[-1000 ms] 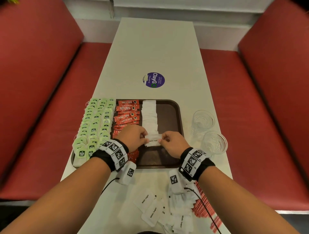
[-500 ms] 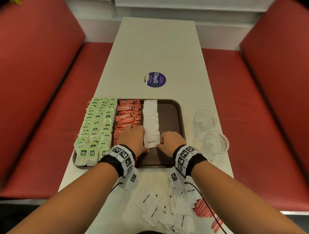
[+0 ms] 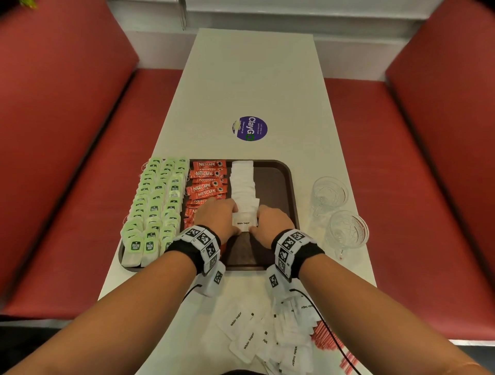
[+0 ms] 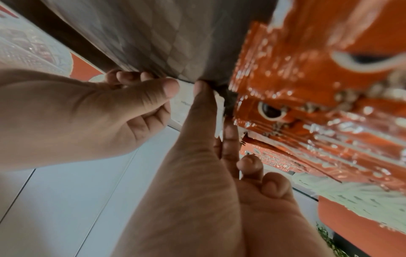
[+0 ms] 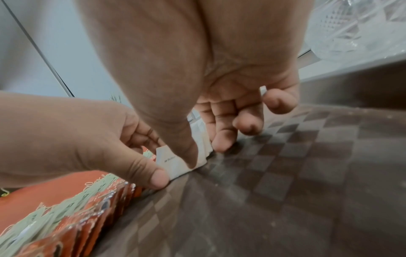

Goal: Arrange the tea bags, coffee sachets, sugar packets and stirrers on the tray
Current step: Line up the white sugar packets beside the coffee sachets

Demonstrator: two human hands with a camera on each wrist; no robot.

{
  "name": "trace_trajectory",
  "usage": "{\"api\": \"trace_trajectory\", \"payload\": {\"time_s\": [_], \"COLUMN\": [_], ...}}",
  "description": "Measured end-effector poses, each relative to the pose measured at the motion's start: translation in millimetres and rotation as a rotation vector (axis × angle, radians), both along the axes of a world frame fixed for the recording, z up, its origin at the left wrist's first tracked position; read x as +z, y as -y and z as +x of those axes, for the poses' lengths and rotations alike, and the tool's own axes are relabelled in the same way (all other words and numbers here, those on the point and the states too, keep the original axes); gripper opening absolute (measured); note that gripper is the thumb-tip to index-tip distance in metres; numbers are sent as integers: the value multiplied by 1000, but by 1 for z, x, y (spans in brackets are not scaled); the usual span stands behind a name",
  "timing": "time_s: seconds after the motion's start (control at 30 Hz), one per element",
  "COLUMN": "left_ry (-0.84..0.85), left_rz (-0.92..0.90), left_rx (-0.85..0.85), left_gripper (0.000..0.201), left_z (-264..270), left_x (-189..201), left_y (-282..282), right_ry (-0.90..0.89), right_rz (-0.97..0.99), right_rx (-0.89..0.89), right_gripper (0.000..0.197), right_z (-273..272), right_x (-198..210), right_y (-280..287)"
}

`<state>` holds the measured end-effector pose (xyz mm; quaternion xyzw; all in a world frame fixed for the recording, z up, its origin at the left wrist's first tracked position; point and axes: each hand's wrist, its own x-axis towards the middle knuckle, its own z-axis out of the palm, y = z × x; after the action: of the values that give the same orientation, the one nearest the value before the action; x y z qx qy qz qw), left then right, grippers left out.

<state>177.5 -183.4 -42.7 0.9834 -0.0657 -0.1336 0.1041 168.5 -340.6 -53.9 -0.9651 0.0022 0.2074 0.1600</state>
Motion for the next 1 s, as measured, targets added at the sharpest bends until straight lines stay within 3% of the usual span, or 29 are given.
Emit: {"api": "trace_trajectory", "payload": {"time_s": [0.3, 0.47, 0.67, 0.8, 0.9, 1.0], "left_ry": [97, -16, -220, -230, -221, -226], "left_rz": [-68, -93, 78, 80, 66, 107], "left_rx": [-51, -352, -732, -740, -706, -683], "left_gripper": [45, 32, 42, 68, 66, 61], "left_z": [-20, -56, -105, -134, -140, -140], "left_x": [21, 31, 19, 3, -1, 0], "left_y": [-6, -12, -17, -20, -23, -24], "right_ry": [-7, -8, -95, -133, -109, -82], "right_rz": [39, 67, -1, -96, -214, -280], "right_rx": [11, 99, 316, 437, 520, 569], "right_gripper": [30, 24, 30, 45, 64, 69], "right_z": [-19, -53, -102, -134, -155, -165], "right_x": [17, 30, 30, 26, 25, 21], "right_y": [11, 23, 18, 11, 2, -7]}}
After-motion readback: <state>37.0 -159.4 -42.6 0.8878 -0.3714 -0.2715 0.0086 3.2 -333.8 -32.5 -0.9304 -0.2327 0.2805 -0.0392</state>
